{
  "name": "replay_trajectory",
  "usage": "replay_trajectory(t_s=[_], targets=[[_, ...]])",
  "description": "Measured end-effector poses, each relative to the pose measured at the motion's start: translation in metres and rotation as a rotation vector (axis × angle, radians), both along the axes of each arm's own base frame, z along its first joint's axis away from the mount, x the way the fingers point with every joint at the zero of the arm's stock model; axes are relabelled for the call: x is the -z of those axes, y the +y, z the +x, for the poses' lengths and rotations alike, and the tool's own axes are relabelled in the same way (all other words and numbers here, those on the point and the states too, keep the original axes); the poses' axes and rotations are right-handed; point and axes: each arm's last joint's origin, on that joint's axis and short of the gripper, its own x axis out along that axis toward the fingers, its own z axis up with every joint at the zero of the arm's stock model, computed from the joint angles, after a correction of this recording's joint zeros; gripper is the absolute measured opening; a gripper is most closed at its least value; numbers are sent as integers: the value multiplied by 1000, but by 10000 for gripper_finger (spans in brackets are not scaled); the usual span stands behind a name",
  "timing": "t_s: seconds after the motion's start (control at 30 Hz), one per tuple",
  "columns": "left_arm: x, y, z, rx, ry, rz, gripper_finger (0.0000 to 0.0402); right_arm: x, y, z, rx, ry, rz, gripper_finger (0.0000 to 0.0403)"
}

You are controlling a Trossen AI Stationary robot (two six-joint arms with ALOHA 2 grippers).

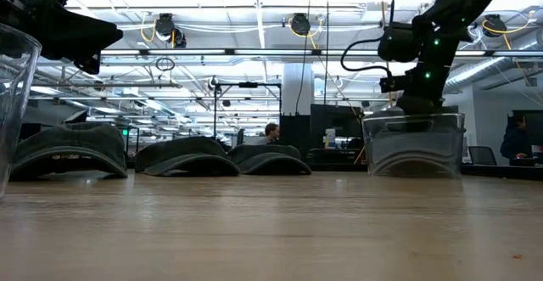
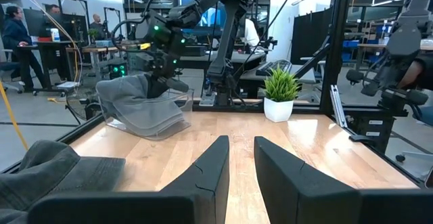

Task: Pick & Place hat
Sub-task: Put the gray cap into the top transparent bin, then put the bottom black cap into the bottom transparent bin

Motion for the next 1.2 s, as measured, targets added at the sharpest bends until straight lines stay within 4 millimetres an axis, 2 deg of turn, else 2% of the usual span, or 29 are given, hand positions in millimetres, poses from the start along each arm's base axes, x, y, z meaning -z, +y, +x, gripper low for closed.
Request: replay_trajectory(t_s=[0.13, 0.23, 0.37, 0.67, 0.9, 1.03, 1.2], targets=[[0, 0, 0, 0, 0, 0, 76, 4, 1, -3, 12, -5, 27, 0], [0, 0, 0, 0, 0, 0, 76, 0, 0, -2, 29, -26, 16, 0], [0, 0, 0, 0, 0, 0, 76, -16, 2, 0, 16, -93, -40, 0], [0, 0, 0, 0, 0, 0, 76, -58, 19, -8, -7, -256, -145, 0], [0, 0, 0, 0, 0, 0, 76, -77, 30, -14, -9, -387, -206, 0], [0, 0, 0, 0, 0, 0, 76, -92, 41, -12, -130, -592, -148, 0], [0, 0, 0, 0, 0, 0, 76, -119, 64, -16, -334, -904, -100, 0]])
